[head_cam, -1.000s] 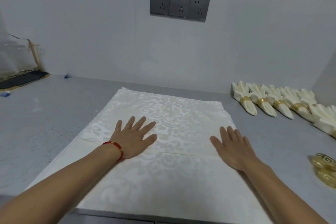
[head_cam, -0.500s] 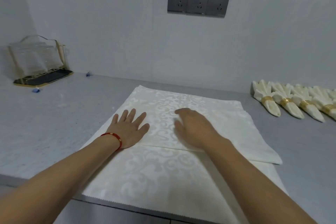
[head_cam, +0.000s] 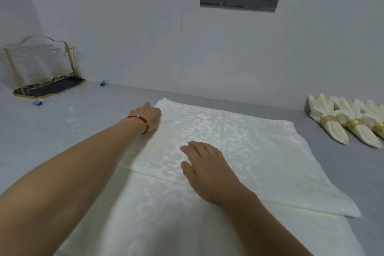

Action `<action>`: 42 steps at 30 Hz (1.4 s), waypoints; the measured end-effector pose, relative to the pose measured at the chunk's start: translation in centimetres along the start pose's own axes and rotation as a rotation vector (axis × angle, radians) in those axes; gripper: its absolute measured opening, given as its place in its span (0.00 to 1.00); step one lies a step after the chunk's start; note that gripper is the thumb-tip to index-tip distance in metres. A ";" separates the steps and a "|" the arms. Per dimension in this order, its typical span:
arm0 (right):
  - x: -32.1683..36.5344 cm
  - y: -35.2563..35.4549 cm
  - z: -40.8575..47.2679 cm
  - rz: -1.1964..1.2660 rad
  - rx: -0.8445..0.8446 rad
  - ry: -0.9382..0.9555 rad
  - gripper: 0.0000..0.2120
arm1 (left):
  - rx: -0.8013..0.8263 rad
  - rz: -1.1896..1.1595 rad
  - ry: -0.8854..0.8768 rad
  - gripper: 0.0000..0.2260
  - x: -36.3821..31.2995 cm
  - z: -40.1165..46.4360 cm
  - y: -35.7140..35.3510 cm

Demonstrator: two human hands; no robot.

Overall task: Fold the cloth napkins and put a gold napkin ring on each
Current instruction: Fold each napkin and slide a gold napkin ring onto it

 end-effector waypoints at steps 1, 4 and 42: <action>0.0 0.0 0.0 0.001 0.007 -0.002 0.37 | -0.009 0.009 0.004 0.14 0.2 0.5 -0.3; 0.0 -0.1 0.2 0.013 0.028 -0.007 0.33 | -0.050 -0.021 -0.008 0.10 0.2 1.7 0.0; -4.1 5.0 -2.3 0.632 -0.040 -0.403 0.04 | -0.164 -0.093 -0.031 0.23 -8.2 -20.2 -1.8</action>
Point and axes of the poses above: each hand's wrist, its own z-axis towards the middle knuckle, its own y-axis out of the back of the hand, x = y × z, the point moved 6 cm from there along z, towards the middle knuckle, and after that the axes turned 7 degrees about z, right-handed, at the moved point
